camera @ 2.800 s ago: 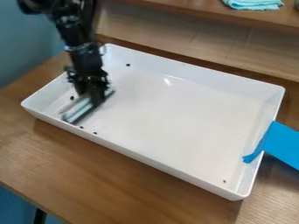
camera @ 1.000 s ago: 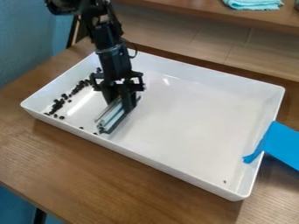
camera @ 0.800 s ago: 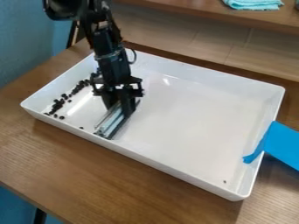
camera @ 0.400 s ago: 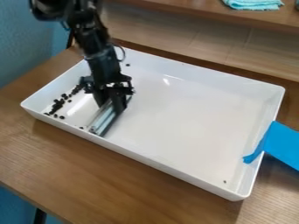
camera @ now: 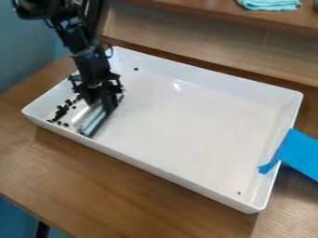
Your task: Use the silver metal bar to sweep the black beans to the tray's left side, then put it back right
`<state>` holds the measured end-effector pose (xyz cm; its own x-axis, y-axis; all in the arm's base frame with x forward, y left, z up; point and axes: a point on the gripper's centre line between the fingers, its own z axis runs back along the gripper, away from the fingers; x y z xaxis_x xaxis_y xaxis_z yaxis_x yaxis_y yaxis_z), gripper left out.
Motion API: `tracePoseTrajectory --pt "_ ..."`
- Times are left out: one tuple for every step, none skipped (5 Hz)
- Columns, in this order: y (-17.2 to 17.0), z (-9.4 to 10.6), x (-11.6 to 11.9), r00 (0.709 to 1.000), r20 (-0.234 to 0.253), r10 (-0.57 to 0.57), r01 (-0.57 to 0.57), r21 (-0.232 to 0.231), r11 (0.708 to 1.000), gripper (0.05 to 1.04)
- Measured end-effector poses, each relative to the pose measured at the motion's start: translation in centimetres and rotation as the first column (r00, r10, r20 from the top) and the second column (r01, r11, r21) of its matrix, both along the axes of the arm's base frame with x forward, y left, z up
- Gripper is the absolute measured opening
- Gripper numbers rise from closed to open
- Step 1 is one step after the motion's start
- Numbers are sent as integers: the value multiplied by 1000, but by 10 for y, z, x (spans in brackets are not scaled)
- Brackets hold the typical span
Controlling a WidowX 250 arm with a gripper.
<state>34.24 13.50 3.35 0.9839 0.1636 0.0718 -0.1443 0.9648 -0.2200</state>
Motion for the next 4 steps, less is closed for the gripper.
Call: tracePoseTrajectory --pt "31 0 -6 1000 7 -3 3 6 1000 393" --pt "43 2 -14 998 14 -55 55 -2 998 393" --pt "49 5 -13 997 13 -75 76 -25 997 393" --pt "57 9 -18 1000 5 -25 25 -49 998 393"
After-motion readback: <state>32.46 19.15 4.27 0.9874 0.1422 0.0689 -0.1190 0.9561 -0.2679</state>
